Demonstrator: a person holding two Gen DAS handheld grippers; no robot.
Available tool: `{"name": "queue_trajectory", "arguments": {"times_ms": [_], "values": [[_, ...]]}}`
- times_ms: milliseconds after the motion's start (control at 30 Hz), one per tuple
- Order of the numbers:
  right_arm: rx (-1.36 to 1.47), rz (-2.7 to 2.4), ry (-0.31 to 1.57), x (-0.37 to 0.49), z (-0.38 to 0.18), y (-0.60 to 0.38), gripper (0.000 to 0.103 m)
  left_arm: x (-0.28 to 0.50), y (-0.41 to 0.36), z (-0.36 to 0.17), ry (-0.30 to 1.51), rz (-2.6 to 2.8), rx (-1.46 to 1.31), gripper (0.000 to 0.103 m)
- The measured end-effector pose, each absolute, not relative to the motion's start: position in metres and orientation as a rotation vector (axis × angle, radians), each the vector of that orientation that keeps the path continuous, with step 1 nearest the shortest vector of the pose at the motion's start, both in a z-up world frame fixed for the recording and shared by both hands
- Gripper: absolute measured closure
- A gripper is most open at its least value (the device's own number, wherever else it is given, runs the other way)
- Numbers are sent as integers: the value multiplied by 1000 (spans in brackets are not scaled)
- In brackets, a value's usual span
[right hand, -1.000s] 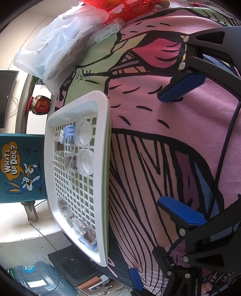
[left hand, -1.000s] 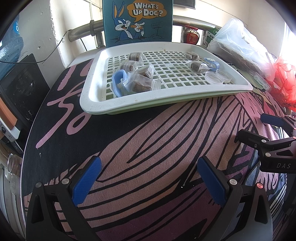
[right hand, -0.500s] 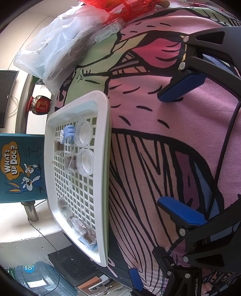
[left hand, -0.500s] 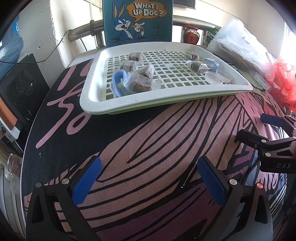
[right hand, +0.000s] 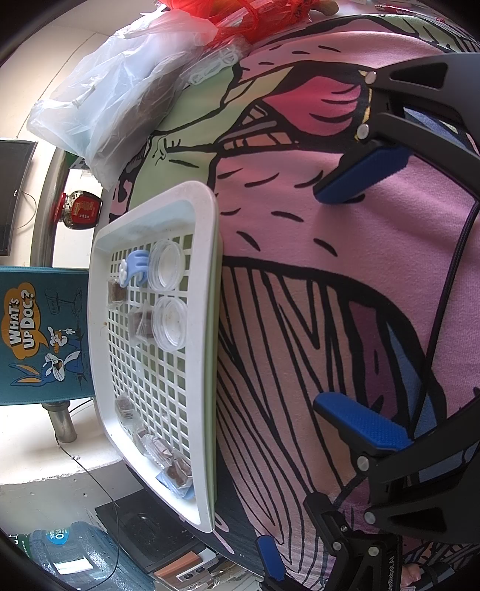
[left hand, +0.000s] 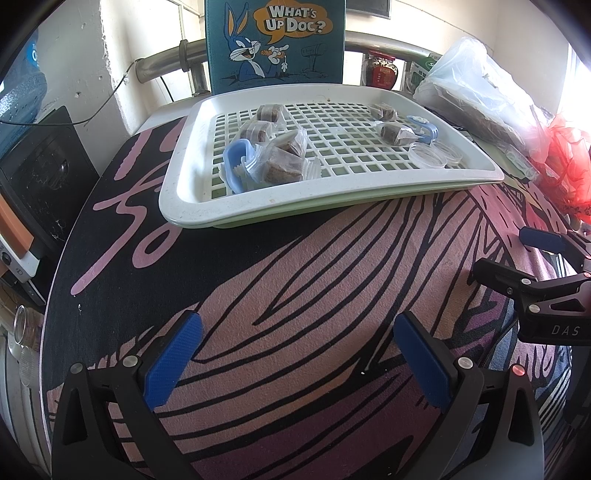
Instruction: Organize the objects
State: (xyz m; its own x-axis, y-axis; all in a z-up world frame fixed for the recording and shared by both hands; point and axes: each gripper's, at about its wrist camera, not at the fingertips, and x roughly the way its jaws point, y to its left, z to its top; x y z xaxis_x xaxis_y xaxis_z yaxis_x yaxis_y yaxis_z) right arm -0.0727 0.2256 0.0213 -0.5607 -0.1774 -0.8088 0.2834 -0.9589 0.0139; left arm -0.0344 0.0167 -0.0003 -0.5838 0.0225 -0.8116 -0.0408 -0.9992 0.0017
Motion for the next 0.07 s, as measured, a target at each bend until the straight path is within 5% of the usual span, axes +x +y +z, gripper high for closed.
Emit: {"name": "queue_trajectory", "arguments": {"times_ms": [67], "values": [[1307, -2560, 171, -73, 21, 225, 0, -34, 16, 0, 32, 2765, -1417, 0]]}}
